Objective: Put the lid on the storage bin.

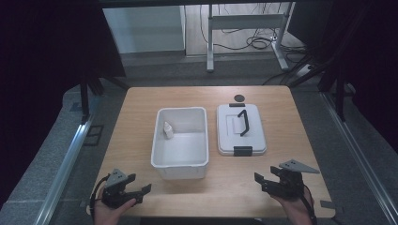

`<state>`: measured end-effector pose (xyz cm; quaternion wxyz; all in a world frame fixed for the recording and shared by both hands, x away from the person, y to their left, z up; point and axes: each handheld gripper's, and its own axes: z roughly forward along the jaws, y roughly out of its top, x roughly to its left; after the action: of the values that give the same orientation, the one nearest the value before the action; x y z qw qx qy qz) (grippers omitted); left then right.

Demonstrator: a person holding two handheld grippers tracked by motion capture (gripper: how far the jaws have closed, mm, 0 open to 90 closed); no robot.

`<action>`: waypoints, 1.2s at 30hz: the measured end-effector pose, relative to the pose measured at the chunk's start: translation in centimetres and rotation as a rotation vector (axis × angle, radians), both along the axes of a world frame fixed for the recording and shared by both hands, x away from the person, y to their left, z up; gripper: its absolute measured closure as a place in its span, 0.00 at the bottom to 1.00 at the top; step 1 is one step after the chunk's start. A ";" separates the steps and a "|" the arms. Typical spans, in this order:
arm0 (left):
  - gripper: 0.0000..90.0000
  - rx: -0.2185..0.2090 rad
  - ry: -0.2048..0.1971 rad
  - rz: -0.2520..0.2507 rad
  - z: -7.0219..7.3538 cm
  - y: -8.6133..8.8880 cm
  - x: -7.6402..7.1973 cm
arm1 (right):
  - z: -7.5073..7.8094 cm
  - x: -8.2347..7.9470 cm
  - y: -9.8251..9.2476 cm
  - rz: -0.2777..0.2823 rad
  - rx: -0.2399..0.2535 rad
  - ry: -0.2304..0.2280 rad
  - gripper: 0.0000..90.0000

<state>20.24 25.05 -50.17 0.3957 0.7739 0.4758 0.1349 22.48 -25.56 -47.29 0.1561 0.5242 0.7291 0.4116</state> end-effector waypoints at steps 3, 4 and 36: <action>0.24 -0.002 -0.005 0.014 0.2 0.0 -0.6 | 0.0 0.3 -0.1 -0.002 0.013 0.006 0.32; 0.24 -0.004 -0.005 0.020 0.1 0.1 -0.7 | 0.0 0.5 -0.1 -0.002 0.014 0.006 0.32; 0.25 0.024 0.012 -0.014 -0.7 -0.7 0.7 | 5.6 10.5 4.5 -0.158 0.019 0.036 0.34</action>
<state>20.97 24.38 -50.89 0.3844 0.7826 0.4712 0.1330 32.99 -21.02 -41.74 0.1697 0.5888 0.6842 0.3955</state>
